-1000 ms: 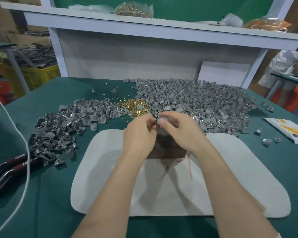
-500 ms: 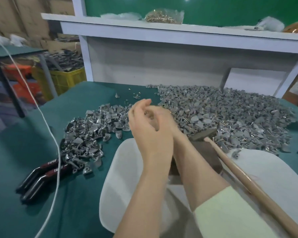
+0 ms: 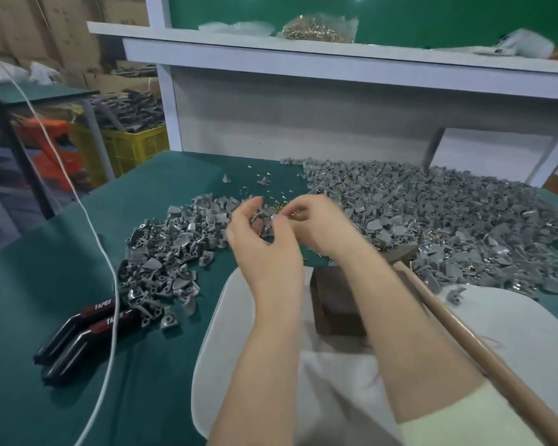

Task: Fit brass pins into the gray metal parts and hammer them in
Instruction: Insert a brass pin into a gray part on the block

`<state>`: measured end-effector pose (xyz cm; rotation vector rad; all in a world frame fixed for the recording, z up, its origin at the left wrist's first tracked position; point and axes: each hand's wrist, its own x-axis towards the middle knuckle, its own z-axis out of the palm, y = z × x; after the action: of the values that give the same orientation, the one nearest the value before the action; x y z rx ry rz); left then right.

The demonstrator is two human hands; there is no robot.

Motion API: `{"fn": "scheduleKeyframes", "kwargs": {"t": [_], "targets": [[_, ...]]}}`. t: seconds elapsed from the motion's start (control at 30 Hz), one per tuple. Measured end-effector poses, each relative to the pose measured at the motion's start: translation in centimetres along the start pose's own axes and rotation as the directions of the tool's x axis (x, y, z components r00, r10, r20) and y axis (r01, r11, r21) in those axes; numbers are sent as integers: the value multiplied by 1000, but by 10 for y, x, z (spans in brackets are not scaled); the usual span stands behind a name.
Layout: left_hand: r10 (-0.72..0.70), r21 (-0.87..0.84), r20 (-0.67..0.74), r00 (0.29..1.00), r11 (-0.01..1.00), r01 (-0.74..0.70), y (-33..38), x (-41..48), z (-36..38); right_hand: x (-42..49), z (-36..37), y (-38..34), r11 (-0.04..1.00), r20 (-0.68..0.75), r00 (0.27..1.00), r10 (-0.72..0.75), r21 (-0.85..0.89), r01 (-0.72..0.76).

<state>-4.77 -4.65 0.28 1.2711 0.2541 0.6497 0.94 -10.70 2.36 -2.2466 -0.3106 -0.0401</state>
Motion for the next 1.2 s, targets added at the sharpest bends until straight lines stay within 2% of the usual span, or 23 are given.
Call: {"fn": "scheduleKeyframes", "kwargs": {"t": [0.03,0.13,0.23,0.33,0.43,0.57,0.7,0.77,0.83,0.9,0.97,1.03,1.1,1.17,1.2], "targets": [[-17,41,78,997,999,14,-4,-2,3,-6,-22,6,1000,-39,999,5,31,-3],[-58,123,306,950,992,21,-10,-10,11,-38,-53,25,992,-37,998,-44,114,48],[-41,209,434,900,976,-57,-11,-18,16,-57,-69,42,993,-56,997,-46,105,52],[-76,240,517,853,969,-59,-11,-24,19,-73,-77,51,998,-103,993,-53,31,56],[-110,270,566,817,961,-58,-13,-28,20,-87,-78,57,997,-117,990,-73,-19,71],[-117,292,620,776,952,-89,-15,-31,21,-98,-76,64,997,-102,993,-67,30,70],[-95,319,590,802,940,-123,-19,-30,23,-102,-75,68,997,-104,994,-39,62,46],[-95,339,562,822,933,-123,-21,-31,24,-102,-72,69,998,-141,990,-12,63,21],[-49,384,528,848,904,-186,-22,-32,24,-101,-68,70,998,-192,981,19,68,-6],[11,423,539,842,861,-282,-21,-32,24,-100,-65,70,999,-250,968,26,26,-20],[0,433,582,813,846,-310,-20,-34,23,-99,-62,70,999,-280,960,20,-24,-28],[-69,469,615,786,832,-294,-19,-34,22,-98,-63,68,997,-219,975,46,-44,-57],[-117,510,642,758,802,-309,-19,-34,21,-101,-67,65,995,-59,994,95,-35,-97],[-137,533,668,731,774,-343,-19,-36,20,-103,-78,60,984,78,985,154,78,-160],[-137,546,681,719,750,-374,-19,-37,20,-102,-85,57,969,92,977,192,142,-204]]}}
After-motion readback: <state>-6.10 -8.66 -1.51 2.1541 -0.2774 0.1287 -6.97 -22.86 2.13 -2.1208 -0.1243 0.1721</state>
